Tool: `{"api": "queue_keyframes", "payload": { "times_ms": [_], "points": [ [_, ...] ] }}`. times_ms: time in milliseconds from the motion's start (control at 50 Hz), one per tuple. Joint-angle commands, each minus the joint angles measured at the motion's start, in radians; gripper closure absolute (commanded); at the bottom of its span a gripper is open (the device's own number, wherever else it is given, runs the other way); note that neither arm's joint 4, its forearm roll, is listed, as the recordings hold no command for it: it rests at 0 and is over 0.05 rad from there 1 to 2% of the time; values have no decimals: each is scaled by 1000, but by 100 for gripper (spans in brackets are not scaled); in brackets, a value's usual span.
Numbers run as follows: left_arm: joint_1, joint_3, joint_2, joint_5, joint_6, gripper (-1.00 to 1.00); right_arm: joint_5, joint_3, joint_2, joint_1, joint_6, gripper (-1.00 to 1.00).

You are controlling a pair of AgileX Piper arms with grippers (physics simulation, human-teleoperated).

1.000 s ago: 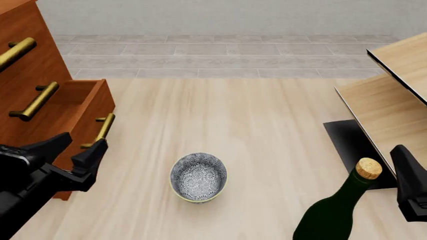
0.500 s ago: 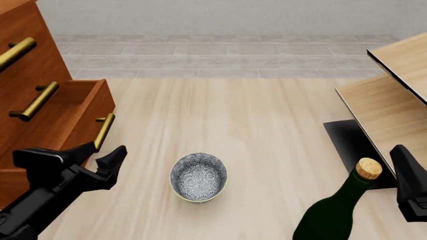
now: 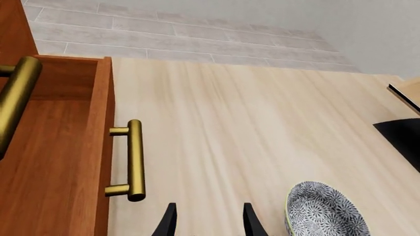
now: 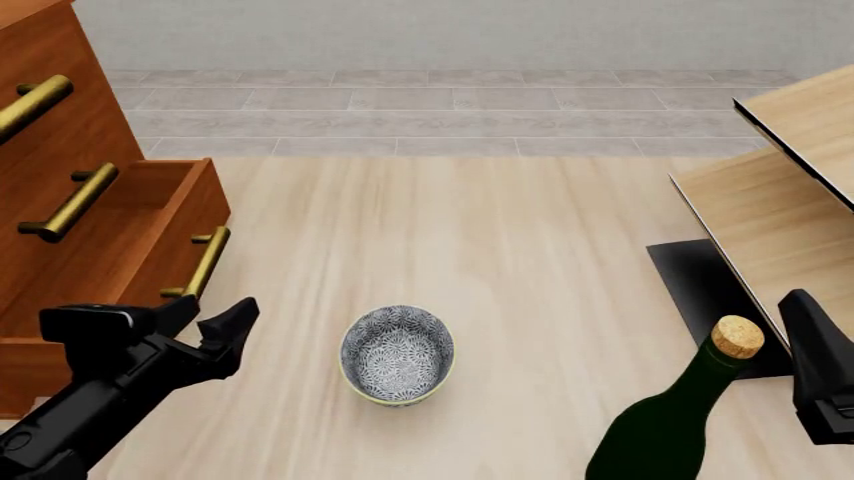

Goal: Close the bottom drawer of the cabinet.

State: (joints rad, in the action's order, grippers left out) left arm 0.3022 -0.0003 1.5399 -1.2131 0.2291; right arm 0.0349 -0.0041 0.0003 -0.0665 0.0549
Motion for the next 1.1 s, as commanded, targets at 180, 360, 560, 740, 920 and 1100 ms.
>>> {"api": "queue_keyframes", "payload": {
  "times_ms": [180, 360, 560, 740, 920, 1100],
  "points": [
    [-62, -13, 63, -7, 15, -100, 1, 0, 0, -4, -2, -100],
    [-92, -35, 111, -7, 3, -100, 0, -1, 0, -4, -5, -100],
    [-131, -54, 143, -7, -8, -100, -2, -2, 0, -4, -7, -100],
    [-171, -65, 161, -7, -52, -100, 2, 1, 0, -6, -6, -100],
    [-205, -77, 183, -7, -80, -100, 2, 0, 0, -6, -4, -100],
    [-230, -76, 185, -7, -94, -100, 3, -1, 0, -7, 0, -100]
  ]
}}
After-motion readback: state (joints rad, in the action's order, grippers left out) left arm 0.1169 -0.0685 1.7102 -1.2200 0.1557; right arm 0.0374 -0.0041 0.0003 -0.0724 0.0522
